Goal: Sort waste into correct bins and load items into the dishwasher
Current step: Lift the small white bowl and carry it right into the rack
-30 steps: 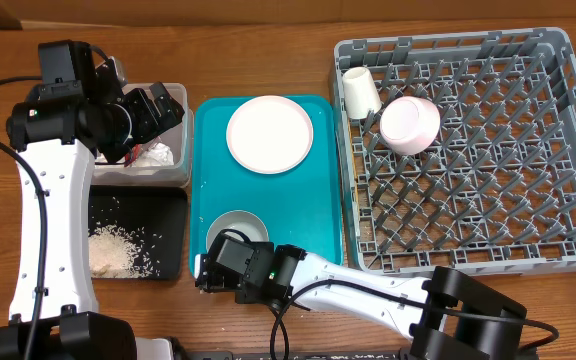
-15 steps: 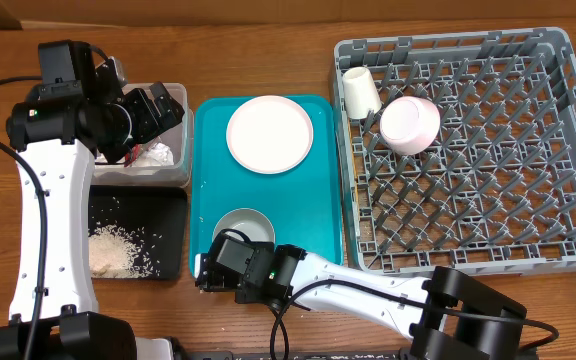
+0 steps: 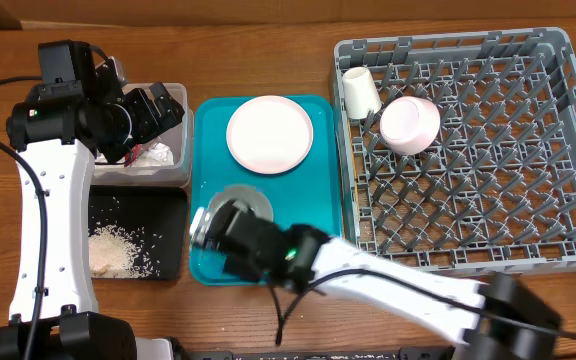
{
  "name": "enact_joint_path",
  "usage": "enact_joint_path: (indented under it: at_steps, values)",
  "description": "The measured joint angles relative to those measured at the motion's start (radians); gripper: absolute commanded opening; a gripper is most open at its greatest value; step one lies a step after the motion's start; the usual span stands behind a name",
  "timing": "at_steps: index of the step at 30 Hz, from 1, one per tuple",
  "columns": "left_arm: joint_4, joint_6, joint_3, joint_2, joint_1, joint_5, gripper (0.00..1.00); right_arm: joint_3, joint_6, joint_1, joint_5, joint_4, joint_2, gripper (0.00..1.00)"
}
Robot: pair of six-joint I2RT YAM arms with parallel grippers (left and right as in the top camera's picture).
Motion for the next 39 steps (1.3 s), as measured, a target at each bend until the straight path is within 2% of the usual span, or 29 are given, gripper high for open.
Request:
enact_joint_path:
  at_steps: [5,10,17,21,29,39]
  values:
    - [0.000,0.000,0.000,0.000,0.000,0.000,1.00,0.014,0.142,-0.140,-0.160,-0.022,-0.161,0.04]
    - [0.000,0.000,0.000,0.000,0.000,0.000,1.00,0.016,0.254,-0.362,-0.424,-0.066,-0.281,0.04]
    - [0.000,0.000,0.000,0.000,0.000,0.000,1.00,0.016,0.340,-0.715,-0.878,-0.079,-0.307,0.04]
    - [0.000,0.000,0.000,0.000,0.000,0.000,1.00,0.016,0.355,-0.912,-1.052,-0.118,-0.306,0.04]
    - [0.000,0.000,0.000,0.000,0.000,0.000,1.00,-0.003,0.336,-1.142,-1.199,-0.235,-0.277,0.04]
    - [0.000,0.000,0.000,0.000,0.000,0.000,1.00,-0.139,0.290,-1.238,-1.249,-0.243,-0.277,0.04]
